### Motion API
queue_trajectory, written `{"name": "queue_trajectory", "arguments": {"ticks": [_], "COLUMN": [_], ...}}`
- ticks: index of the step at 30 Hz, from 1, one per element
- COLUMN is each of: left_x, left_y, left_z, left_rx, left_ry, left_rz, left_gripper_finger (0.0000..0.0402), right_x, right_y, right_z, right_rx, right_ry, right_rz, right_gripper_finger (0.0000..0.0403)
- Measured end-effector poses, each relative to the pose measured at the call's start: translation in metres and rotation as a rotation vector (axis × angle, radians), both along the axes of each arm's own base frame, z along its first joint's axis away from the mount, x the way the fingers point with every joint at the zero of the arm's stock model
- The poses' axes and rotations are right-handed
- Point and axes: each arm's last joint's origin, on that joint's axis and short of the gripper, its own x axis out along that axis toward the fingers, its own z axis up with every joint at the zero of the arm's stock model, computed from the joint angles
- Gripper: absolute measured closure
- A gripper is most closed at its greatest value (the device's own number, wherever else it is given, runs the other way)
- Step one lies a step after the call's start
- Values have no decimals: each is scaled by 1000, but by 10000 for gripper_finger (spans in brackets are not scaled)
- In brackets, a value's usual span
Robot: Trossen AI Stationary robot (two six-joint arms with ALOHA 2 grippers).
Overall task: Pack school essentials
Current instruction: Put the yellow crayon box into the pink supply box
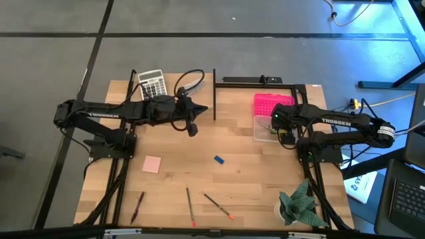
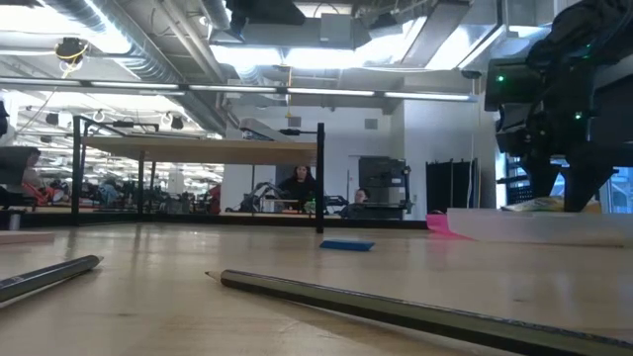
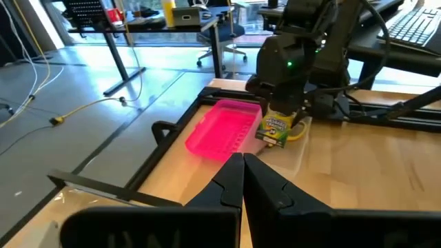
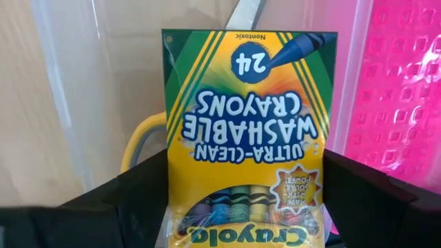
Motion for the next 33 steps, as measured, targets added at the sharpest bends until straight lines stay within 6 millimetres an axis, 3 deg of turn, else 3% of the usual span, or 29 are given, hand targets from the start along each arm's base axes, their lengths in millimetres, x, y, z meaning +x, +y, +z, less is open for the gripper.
{"name": "queue_trajectory", "arguments": {"ticks": [33], "left_x": [0], "left_y": [0], "left_z": [0], "left_rx": [0], "left_ry": [0], "left_rz": [1], "left_gripper_finger": [401], "right_x": [-3], "right_y": [-7], "right_z": [0], "right_rx": [15], "right_ry": [-17], "right_rz": [-47], "right_gripper_finger": [66]}}
